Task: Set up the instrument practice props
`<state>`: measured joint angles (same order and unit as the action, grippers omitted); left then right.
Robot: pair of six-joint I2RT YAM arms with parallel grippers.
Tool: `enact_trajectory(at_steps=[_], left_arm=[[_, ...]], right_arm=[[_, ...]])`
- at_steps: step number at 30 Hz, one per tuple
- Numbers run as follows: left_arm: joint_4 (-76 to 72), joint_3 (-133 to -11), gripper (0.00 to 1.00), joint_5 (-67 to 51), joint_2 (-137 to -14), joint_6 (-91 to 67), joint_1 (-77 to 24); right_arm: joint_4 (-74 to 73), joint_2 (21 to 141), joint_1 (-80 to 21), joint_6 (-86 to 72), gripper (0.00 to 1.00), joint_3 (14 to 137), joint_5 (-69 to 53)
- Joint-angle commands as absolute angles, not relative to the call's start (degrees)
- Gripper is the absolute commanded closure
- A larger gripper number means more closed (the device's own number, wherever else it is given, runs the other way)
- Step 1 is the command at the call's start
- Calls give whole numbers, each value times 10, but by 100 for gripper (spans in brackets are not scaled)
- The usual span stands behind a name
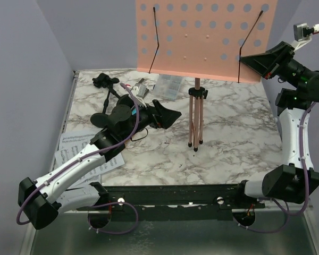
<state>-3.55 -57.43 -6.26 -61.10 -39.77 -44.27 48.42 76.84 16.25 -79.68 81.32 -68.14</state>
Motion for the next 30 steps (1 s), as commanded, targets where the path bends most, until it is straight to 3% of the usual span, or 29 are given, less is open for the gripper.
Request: enact_trajectory(at_steps=[1, 6, 11, 12, 19, 30], left_arm=[[-240, -462, 1, -46, -610, -466, -438], [-261, -478, 10, -68, -660, -425, -436], [-307, -479, 43, -91, -718, -359, -445], [-315, -475, 45, -77, -728, -340, -453], [-394, -444, 43, 109, -787, -232, -525], [-445, -442, 53, 181, -846, -198, -530]], right_arm=[[667, 758, 157, -862, 99, 818, -495], [734, 751, 154, -871, 99, 794, -487], [788, 737, 153, -886, 100, 748, -464], [797, 733, 153, -888, 99, 734, -459], [842, 721, 153, -906, 99, 694, -451], [837, 687, 153, -911, 99, 682, -464]])
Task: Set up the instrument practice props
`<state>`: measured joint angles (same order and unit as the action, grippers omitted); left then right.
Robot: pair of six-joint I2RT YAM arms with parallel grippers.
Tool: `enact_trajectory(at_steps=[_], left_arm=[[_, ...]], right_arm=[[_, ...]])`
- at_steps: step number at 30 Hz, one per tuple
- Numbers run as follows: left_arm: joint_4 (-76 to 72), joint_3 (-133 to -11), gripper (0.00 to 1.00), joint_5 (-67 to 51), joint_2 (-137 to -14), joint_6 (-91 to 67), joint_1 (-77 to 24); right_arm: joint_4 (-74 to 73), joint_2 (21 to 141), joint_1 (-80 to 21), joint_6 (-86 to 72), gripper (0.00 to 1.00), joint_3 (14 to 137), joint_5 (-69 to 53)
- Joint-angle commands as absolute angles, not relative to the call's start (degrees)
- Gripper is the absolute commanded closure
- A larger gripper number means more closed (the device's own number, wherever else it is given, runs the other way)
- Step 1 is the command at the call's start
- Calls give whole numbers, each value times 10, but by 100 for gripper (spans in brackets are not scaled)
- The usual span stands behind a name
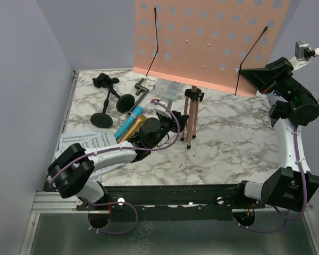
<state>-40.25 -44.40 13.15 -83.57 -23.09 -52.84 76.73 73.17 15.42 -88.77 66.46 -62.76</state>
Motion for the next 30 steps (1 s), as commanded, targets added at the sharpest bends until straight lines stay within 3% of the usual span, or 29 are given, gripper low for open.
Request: enact_trajectory(at_steps=[1, 12, 13, 16, 22, 25, 30], left_arm=[[-445, -443, 53, 184, -848, -199, -530], [-446, -501, 61, 271, -927, -187, -536], [-446, -511, 59, 280, -934, -187, -537], [-451, -541, 33, 280, -954, -172, -537], [-522, -566, 30, 234, -980, -120, -537], [-594, -548, 40, 195, -984, -77, -537], [-611, -518, 88, 193, -968, 40, -536]], right_arm=[[836, 686, 153, -911, 99, 681, -465], [870, 679, 153, -947, 99, 659, -472], [876, 675, 153, -956, 99, 649, -473], [894, 660, 153, -974, 99, 622, -482], [866, 600, 153, -979, 99, 558, -516], [858, 580, 153, -986, 99, 538, -533], [822, 557, 153, -978, 100, 529, -576]])
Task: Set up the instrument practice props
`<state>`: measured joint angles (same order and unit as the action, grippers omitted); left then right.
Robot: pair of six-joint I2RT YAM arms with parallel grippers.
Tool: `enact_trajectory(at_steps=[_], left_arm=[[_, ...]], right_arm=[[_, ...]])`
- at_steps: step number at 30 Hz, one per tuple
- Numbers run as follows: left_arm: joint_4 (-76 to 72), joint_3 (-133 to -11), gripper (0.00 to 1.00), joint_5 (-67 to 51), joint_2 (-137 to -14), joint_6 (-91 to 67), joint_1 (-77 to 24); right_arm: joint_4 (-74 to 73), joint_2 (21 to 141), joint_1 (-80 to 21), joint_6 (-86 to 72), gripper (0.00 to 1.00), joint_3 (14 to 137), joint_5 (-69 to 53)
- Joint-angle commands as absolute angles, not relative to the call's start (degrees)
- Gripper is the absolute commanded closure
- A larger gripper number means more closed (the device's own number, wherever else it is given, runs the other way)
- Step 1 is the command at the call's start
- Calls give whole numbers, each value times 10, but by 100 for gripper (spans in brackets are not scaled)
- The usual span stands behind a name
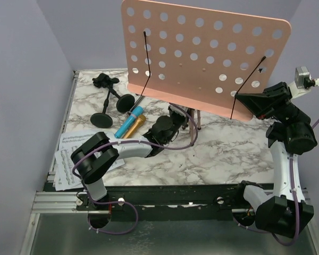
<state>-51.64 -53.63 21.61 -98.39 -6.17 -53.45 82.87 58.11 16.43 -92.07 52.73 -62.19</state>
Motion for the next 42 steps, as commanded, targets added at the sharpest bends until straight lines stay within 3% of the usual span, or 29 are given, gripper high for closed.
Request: enact_trajectory(at_steps=[1, 4, 9, 13, 16, 26, 29, 37, 42], left_arm=[[-611, -506, 92, 191, -960, 53, -536], [-592, -475, 100, 203, -926, 79, -536], [-509, -433, 100, 223, -865, 95, -534], [-506, -400, 100, 246, -848, 104, -534], [-505, -404, 100, 252, -859, 80, -536], [-557, -386, 100, 286, -902, 57, -546], [-567, -383, 100, 282, -915, 53, -555], [-613, -371, 100, 316, -939, 90, -592], [-621, -368, 100, 324, -937, 92, -593]], right_arm=[[804, 553, 153, -969, 99, 531, -588], [672, 528, 153, -893, 99, 536, -611], [336, 479, 154, -676, 100, 573, -581], [151, 484, 154, -544, 99, 632, -567], [84, 495, 154, -505, 92, 663, -566], [-11, 522, 154, -427, 85, 724, -609], [-72, 526, 154, -378, 77, 751, -606], [-195, 517, 154, -294, 39, 818, -551], [-300, 494, 154, -249, 24, 867, -402]])
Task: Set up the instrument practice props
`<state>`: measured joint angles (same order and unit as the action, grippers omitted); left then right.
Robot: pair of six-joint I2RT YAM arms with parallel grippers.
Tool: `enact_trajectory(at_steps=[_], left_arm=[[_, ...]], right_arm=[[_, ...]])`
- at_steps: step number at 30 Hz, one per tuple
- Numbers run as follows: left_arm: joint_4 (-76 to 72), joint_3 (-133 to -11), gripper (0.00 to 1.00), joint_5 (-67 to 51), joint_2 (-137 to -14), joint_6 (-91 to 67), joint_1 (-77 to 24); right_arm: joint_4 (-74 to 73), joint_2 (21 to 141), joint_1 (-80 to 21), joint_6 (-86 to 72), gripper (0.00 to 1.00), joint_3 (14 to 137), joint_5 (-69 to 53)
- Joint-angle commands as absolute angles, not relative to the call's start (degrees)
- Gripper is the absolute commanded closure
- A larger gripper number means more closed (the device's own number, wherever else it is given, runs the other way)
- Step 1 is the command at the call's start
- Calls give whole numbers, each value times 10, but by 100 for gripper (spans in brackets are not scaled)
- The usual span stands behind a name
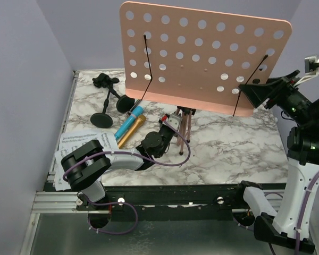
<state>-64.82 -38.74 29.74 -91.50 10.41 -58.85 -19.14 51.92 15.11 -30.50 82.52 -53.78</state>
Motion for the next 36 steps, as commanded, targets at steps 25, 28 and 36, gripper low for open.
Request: enact_trajectory(at_steps=[25, 28, 36], left_arm=[[-621, -364, 100, 317, -918, 69, -595], [-622, -365, 100, 322, -915, 72, -596], [-622, -366, 100, 317, -919, 67, -596]], right_arm=[[-5, 297, 153, -308, 17, 329, -349], [230, 306, 153, -381, 19, 207, -470], [462, 396, 133, -390, 18, 131, -537]])
